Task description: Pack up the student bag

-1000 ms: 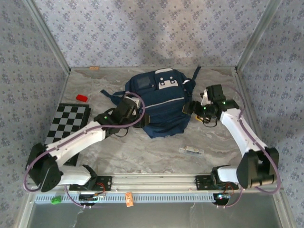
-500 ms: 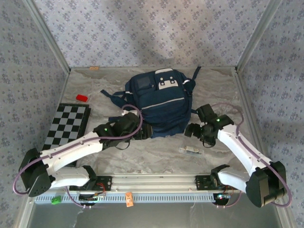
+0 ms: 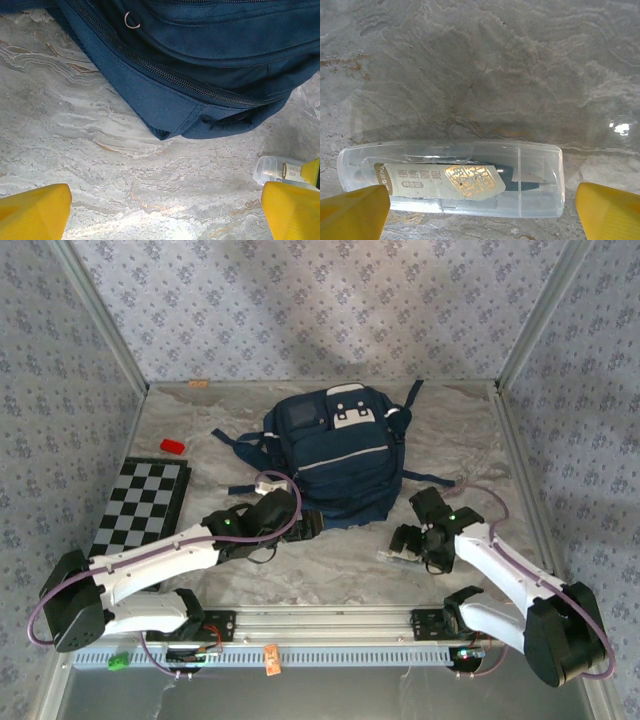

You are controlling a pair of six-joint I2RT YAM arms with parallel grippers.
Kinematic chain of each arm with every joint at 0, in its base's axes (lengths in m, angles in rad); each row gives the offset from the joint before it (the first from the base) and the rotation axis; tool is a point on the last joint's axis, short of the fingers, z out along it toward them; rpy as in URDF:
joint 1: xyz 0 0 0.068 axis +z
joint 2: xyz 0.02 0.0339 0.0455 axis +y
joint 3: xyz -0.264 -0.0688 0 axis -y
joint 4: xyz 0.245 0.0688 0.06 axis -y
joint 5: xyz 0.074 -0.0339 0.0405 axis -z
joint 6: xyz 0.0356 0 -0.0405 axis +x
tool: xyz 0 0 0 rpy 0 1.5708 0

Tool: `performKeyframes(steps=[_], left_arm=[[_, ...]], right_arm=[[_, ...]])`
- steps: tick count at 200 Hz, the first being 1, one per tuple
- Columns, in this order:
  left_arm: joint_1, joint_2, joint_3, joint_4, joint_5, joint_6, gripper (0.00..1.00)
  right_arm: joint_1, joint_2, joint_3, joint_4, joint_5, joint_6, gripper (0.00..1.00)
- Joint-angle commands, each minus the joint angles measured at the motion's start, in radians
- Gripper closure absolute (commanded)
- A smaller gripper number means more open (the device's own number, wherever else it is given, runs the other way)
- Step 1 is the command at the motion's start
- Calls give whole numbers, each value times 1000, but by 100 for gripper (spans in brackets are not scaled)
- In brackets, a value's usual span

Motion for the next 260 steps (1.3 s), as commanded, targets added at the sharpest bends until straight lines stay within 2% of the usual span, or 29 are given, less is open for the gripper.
performKeyframes(steps=[1, 64, 115, 134, 147, 173, 194, 222, 260], left_arm=[[-6, 12, 0, 8, -28, -19, 3], [-6, 19, 4, -16, -51, -24, 2], [2, -12, -10, -46, -100, -38, 0], [16, -18, -5, -41, -89, -44, 0], [17, -22, 2, -41, -89, -44, 0], [17, -38, -2, -42, -93, -44, 0], [17, -52, -5, -51, -97, -49, 0], [24, -79, -23, -69, -119, -60, 0], [41, -122, -51, -101, -131, -73, 0]], right_arm=[[8, -17, -15, 42, -21, 29, 3], [44, 0, -25, 127, -97, 73, 3], [290, 6, -25, 321, -88, 292, 2], [359, 32, -4, 363, -86, 312, 2], [363, 49, 27, 338, -90, 257, 3], [344, 84, 130, 88, 8, 78, 6], [340, 142, 195, -4, 22, -78, 3], [328, 231, 199, 57, -22, -186, 0], [392, 322, 193, 161, -67, -221, 0]])
